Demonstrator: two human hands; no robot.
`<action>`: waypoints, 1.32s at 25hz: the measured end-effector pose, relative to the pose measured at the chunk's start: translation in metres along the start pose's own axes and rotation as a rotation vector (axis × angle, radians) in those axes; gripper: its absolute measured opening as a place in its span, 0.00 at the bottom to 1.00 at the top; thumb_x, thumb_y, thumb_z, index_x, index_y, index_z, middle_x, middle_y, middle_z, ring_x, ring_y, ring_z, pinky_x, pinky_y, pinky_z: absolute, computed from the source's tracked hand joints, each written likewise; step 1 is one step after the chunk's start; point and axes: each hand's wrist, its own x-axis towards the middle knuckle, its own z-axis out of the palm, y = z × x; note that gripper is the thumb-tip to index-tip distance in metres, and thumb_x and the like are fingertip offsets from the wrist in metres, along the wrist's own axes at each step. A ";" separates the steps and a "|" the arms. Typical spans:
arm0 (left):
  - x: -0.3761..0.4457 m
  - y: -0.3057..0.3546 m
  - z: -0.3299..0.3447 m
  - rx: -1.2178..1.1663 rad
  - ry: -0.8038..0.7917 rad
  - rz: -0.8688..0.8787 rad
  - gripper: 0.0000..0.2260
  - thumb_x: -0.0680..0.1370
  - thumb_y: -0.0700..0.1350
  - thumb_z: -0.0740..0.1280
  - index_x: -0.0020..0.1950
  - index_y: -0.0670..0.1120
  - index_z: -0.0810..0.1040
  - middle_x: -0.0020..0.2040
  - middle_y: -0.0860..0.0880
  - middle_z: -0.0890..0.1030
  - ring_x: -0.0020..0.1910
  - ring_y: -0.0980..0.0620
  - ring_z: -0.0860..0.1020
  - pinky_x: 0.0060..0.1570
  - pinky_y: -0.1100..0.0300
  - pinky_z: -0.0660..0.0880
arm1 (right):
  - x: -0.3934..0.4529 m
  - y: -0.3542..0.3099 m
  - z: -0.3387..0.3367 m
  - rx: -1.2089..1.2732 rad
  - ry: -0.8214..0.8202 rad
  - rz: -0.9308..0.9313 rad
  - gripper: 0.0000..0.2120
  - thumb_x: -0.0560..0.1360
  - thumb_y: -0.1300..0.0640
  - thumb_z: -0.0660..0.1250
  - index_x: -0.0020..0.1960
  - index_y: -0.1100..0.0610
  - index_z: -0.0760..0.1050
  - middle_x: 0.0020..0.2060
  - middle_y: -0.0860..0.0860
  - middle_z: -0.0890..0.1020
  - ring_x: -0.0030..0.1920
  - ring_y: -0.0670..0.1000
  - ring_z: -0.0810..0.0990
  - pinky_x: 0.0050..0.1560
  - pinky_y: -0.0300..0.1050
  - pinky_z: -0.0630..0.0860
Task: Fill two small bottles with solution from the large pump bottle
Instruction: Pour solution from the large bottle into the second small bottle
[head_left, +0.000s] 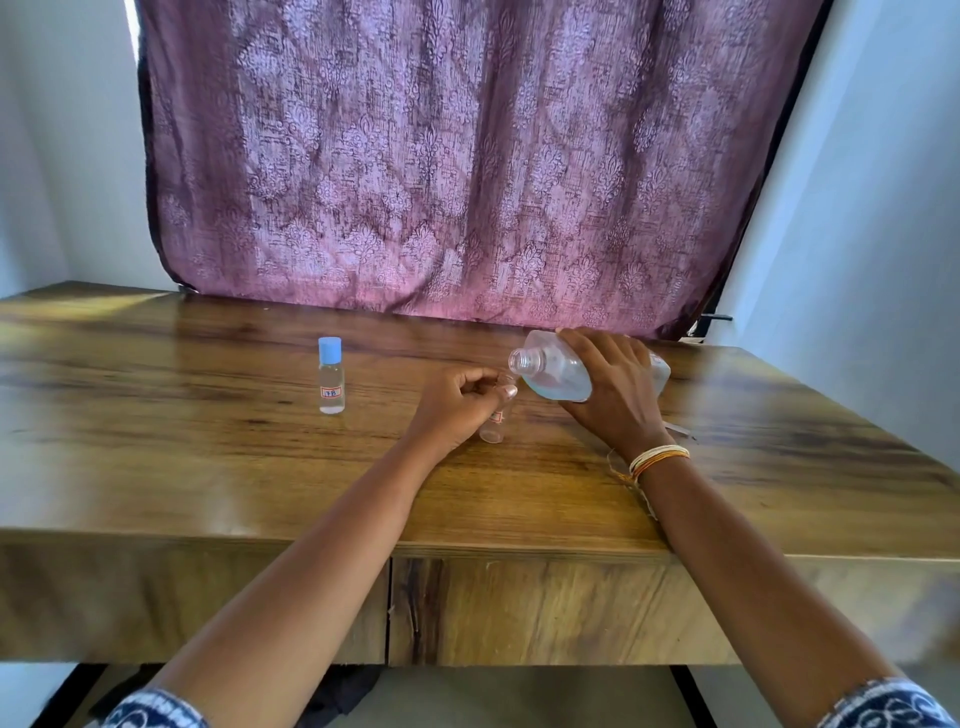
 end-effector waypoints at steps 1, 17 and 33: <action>0.000 -0.001 0.000 0.002 -0.001 0.006 0.06 0.74 0.38 0.72 0.50 0.42 0.83 0.41 0.46 0.82 0.30 0.62 0.80 0.29 0.71 0.74 | 0.000 0.000 0.000 -0.002 0.003 0.001 0.29 0.66 0.47 0.74 0.64 0.51 0.70 0.56 0.51 0.80 0.54 0.57 0.78 0.56 0.56 0.70; -0.001 -0.004 -0.003 -0.012 -0.029 -0.004 0.09 0.73 0.41 0.73 0.52 0.44 0.83 0.47 0.37 0.83 0.33 0.57 0.80 0.31 0.62 0.78 | -0.001 -0.001 -0.002 -0.070 0.030 -0.037 0.28 0.66 0.48 0.73 0.64 0.48 0.68 0.57 0.50 0.79 0.56 0.56 0.76 0.59 0.58 0.66; -0.002 0.000 -0.001 0.000 -0.019 -0.012 0.09 0.73 0.41 0.73 0.53 0.43 0.83 0.39 0.49 0.80 0.30 0.63 0.78 0.29 0.71 0.73 | 0.000 0.000 -0.003 -0.119 0.042 -0.051 0.27 0.67 0.51 0.73 0.64 0.49 0.69 0.59 0.51 0.78 0.59 0.56 0.76 0.62 0.59 0.63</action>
